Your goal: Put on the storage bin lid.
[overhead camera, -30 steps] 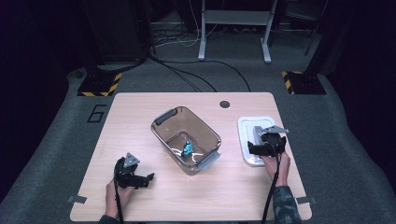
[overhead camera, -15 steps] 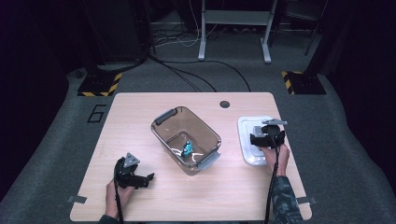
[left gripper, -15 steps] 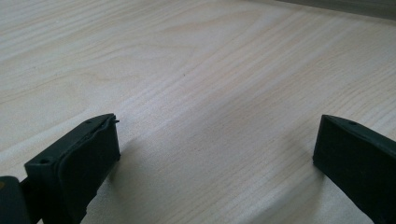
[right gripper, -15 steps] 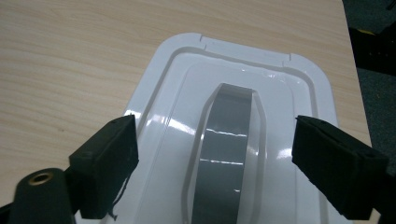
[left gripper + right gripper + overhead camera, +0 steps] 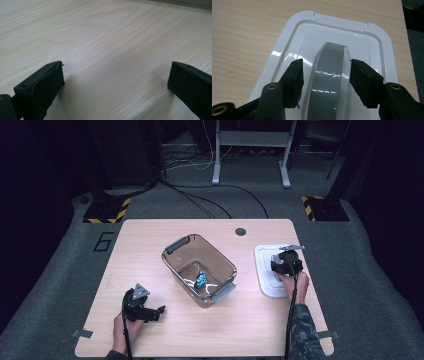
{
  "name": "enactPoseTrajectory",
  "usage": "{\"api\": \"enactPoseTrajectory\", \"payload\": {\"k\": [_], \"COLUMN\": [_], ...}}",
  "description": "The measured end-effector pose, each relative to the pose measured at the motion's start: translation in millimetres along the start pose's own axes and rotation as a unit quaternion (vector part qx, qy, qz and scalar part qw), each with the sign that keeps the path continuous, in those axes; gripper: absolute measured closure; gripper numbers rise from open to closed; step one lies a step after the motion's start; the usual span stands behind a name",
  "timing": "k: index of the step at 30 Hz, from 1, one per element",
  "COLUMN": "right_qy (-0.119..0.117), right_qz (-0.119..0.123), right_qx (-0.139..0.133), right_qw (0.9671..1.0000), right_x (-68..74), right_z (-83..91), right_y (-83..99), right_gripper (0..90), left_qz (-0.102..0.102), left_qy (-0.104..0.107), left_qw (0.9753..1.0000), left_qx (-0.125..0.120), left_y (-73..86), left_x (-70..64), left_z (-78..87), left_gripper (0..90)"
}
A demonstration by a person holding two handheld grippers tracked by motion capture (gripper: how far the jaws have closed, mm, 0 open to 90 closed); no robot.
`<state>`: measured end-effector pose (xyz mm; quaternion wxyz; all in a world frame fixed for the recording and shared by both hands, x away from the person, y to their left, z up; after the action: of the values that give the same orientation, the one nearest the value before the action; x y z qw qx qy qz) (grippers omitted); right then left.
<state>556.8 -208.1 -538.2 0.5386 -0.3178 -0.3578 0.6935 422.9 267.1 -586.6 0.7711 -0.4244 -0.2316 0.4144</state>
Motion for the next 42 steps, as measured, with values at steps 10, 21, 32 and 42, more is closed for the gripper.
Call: {"api": "enactPoseTrajectory", "payload": {"k": [10,21,32,42], "right_qy": [0.011,-0.005,-0.026,-0.034], "right_qz": [0.004,0.002,0.007,0.02], "right_qx": [0.017,0.01,0.003,-0.01], "right_qw": [0.9998,0.9999,0.9996,0.9992], "right_x": [2.2,3.9,11.0,18.6], "right_z": [-6.2,2.8,23.2,40.2], "right_y": [4.8,1.8,-6.2,-16.4], "right_gripper": [61.9,66.3,66.3,66.4], "left_qz": [0.002,0.002,0.001,0.001], "left_qy": [0.0,0.0,0.001,0.001], "left_qw": [1.0,1.0,1.0,1.0], "left_qx": [-0.002,-0.002,0.002,0.002], "left_y": [-0.2,-0.2,0.0,0.0], "left_x": [-0.3,-0.4,-0.5,-0.7], "left_z": [-0.3,-0.2,0.2,0.2], "left_gripper": [0.1,0.1,0.1,0.1]}}
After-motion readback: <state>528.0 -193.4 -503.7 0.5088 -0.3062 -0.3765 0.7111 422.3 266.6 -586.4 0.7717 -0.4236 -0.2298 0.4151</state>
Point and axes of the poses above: each handheld gripper's, and its own axes: z roughly backward along the jaws, y roughly out of its underside, x roughly to its left, the point moved 8 cm from there along -z, roughly forward along the jaws, and after that the axes turned 12 degrees about -x, right-handed, at the moved point
